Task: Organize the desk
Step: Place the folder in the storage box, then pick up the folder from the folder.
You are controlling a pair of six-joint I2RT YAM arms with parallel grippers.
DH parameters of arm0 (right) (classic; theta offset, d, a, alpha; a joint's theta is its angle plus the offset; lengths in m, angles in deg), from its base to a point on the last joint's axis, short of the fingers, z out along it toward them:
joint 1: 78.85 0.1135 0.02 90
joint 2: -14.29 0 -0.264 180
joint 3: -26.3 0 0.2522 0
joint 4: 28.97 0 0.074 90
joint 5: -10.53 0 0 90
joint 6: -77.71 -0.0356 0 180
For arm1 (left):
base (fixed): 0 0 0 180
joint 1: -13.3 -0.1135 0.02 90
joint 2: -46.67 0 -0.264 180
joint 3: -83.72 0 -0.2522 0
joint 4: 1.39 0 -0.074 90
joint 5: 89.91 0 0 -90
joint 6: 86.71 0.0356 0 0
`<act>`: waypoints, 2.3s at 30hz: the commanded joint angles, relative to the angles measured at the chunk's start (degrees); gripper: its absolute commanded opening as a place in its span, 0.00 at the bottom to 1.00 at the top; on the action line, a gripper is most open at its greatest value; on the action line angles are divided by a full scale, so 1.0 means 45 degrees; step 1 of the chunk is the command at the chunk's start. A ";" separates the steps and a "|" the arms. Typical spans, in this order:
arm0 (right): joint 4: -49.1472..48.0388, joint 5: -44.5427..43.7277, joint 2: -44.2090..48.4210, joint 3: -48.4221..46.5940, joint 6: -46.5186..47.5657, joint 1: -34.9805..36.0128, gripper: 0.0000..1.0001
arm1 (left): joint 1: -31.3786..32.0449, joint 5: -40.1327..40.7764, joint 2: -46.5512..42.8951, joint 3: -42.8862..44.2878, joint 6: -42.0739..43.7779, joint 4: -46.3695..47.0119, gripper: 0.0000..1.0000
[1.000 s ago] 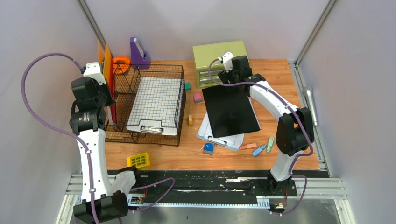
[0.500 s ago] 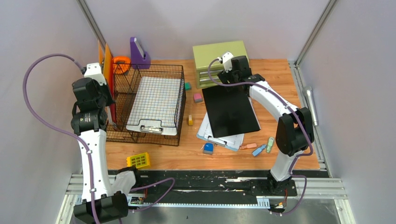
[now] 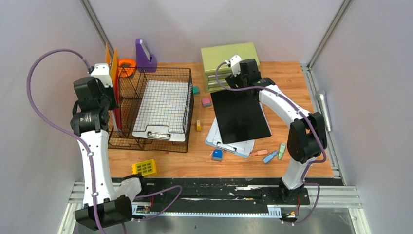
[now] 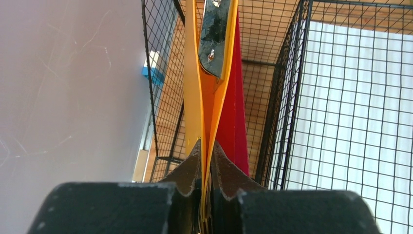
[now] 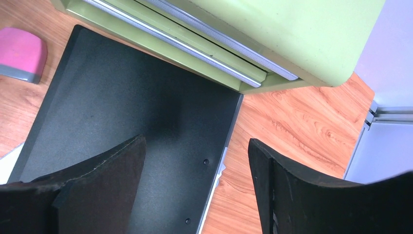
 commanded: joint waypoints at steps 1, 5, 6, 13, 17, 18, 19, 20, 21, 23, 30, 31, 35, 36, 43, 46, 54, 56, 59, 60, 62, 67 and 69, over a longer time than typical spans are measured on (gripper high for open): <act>-0.0045 -0.0021 0.0001 -0.0133 -0.0254 0.0276 0.78 | -0.0053 -0.0233 0.0257 0.0281 0.0540 -0.0002 0.10; -0.0040 -0.0133 0.0211 0.0142 -0.0264 0.0343 0.78 | -0.0161 -0.0217 0.0514 0.0000 0.0664 0.0474 0.10; -0.0018 -0.0151 0.0286 0.0194 -0.0240 0.0339 0.78 | -0.0197 -0.0186 0.0543 -0.0069 0.0683 0.0561 0.10; 0.0185 -0.0062 0.0852 0.0400 -0.0292 0.0343 0.78 | -0.0300 -0.0253 0.0437 -0.0568 0.0856 0.0794 0.32; 0.0372 0.0114 0.1097 0.0401 -0.0387 0.0343 0.78 | -0.0299 -0.0251 0.0424 -0.0327 0.0954 0.0537 0.56; 0.0402 0.0131 0.1154 0.0431 -0.0407 0.0349 0.78 | -0.0306 -0.0281 0.0452 -0.0127 0.0955 0.0382 0.61; 0.0445 0.0127 0.1197 0.0460 -0.0410 0.0340 0.78 | -0.0301 -0.0358 0.0537 -0.0006 0.0980 0.0310 0.63; 0.0475 0.0128 0.1254 0.0507 -0.0427 0.0338 0.78 | -0.0317 -0.0455 0.0577 0.0241 0.0996 0.0164 0.68; 0.0491 0.0128 0.1322 0.0557 -0.0434 0.0343 0.78 | -0.0309 -0.0491 0.0671 0.0373 0.0996 0.0044 0.70; 0.0490 0.0074 0.1448 0.0739 -0.0430 0.0346 0.78 | -0.0310 -0.0520 0.0861 0.0792 0.1025 -0.0140 0.79; 0.0552 0.0154 0.2088 0.1594 -0.0698 0.0127 0.78 | -0.0297 -0.1071 0.1226 0.2474 0.1099 -0.0911 0.99; 0.0596 0.0207 0.2224 0.1725 -0.0788 0.0082 0.78 | -0.0299 -0.1199 0.1248 0.2661 0.1086 -0.1143 0.99; 0.0837 0.0469 0.2603 0.2034 -0.1146 -0.0050 0.78 | -0.0296 -0.2391 0.1168 0.3881 0.0702 -0.1854 1.00; 0.0883 0.0530 0.2738 0.2129 -0.1210 -0.0067 0.78 | -0.0294 -0.2917 0.1147 0.4279 0.0522 -0.1950 1.00; 0.1055 0.0946 0.3973 0.3083 -0.1389 -0.0133 0.78 | -0.0301 -0.4734 0.0730 0.5680 -0.0470 -0.2890 1.00; 0.0984 0.1470 0.4602 0.3704 -0.1543 -0.0407 0.78 | -0.0295 -0.5899 0.0587 0.5779 -0.0918 -0.3200 1.00; 0.0952 0.3738 0.5932 0.4813 -0.1973 -0.2013 0.78 | 0.0547 -0.7986 0.1881 0.7034 -0.1529 -0.4089 1.00; 0.0983 0.4223 0.5953 0.5016 -0.2108 -0.2470 0.78 | 0.1440 -0.7475 0.2213 0.7164 -0.1315 -0.4128 1.00; 0.1093 0.4761 0.5638 0.5097 -0.2341 -0.3219 0.78 | 0.2767 -0.7249 0.2634 0.7092 -0.0845 -0.4092 1.00; 0.1178 0.5021 0.5444 0.5063 -0.2453 -0.3454 0.78 | 0.3180 -0.7169 0.2899 0.7090 -0.0716 -0.4076 1.00; 0.1413 0.5614 0.4932 0.4881 -0.2756 -0.3871 0.78 | 0.4230 -0.6923 0.3285 0.6995 -0.0427 -0.3851 1.00; 0.1616 0.6616 0.3385 0.4362 -0.3461 -0.4789 0.77 | 0.6675 -0.6652 0.4495 0.7180 -0.0159 -0.2972 1.00; 0.1689 0.6997 0.2852 0.4148 -0.3631 -0.5079 0.77 | 0.7358 -0.6588 0.4994 0.7499 -0.0138 -0.2519 1.00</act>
